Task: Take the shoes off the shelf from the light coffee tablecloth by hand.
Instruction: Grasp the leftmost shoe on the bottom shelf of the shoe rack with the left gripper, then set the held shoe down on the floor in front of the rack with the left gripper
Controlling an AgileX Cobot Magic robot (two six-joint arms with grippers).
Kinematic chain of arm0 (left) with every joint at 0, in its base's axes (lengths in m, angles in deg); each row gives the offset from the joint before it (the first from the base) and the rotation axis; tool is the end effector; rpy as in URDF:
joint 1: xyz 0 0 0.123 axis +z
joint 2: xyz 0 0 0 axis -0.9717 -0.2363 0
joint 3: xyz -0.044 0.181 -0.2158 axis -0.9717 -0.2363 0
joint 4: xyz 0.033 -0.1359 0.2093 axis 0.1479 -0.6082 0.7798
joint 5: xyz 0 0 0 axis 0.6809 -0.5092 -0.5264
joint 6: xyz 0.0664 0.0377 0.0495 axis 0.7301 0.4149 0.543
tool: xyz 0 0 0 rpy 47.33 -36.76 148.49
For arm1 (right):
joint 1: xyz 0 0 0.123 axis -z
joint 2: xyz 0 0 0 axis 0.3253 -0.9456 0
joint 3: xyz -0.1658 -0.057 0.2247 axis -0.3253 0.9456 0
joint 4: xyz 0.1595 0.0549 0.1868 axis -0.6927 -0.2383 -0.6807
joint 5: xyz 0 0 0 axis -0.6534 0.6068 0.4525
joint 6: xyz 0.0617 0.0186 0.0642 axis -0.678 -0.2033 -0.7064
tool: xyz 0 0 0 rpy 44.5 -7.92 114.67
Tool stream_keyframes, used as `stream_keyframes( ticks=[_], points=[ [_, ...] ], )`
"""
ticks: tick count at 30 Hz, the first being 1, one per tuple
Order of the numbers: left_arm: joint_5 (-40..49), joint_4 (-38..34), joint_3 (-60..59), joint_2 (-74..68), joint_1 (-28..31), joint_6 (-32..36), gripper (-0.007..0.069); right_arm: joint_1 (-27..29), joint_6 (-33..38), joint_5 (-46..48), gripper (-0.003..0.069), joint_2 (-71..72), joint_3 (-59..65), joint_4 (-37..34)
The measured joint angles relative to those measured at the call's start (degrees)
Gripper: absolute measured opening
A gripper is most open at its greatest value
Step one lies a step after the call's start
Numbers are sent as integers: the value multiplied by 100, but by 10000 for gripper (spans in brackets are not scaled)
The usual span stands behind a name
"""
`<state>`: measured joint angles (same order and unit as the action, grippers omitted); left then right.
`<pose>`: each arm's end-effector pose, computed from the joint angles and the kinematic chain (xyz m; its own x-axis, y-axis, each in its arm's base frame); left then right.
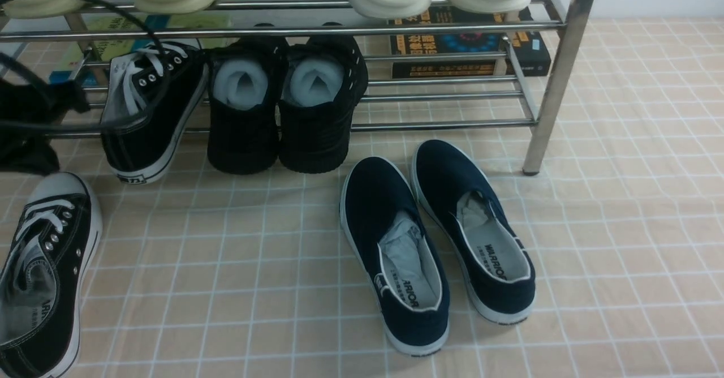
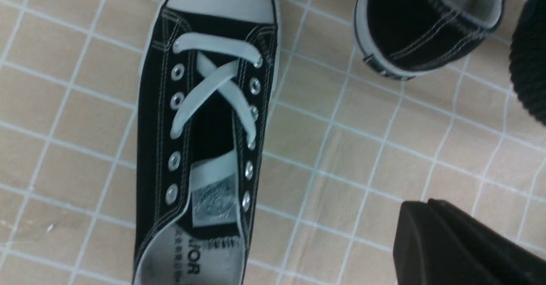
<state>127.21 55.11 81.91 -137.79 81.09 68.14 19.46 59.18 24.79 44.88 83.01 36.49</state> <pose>0.2920 0.0215 0.3324 -0.7915 -0.3507 -0.5006 -0.3046 0.9364 -0.1744 0.0520 0.0007 0.1740 -0.2982 0.0695 -0.9520 0.0178 0.9976 0.0672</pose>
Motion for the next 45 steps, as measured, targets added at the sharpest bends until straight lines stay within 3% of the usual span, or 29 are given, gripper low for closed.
stream_keyframes(
  ticks=[9, 14, 18, 28, 34, 35, 37, 45],
  points=[
    [-111, -282, 1280, -1260, 0, -196, 155, 0, 0, 0, 240, 0, 0, 0],
    [-418, -391, 1476, -1846, 0, -209, 313, 0, 0, 0, 240, 0, 0, 0],
    [-562, -202, 1476, -2045, 0, -209, 341, 0, 0, 0, 240, 0, 0, 0],
    [-973, -160, 1476, -2404, 0, -209, 335, 0, 0, 0, 240, 0, 0, 0],
    [-993, -160, 1481, -2576, 0, -2, 192, 0, 0, 0, 240, 0, 0, 0],
    [-954, -147, 1481, -2576, 0, 46, 98, 0, 0, 0, 240, 0, 0, 0],
    [-893, -118, 1481, -2561, 0, 73, 37, 0, 0, 0, 240, 0, 0, 0],
    [278, 361, 1475, -1728, 0, 86, 18, 0, 0, 0, 240, 0, 0, 0]
  ],
)
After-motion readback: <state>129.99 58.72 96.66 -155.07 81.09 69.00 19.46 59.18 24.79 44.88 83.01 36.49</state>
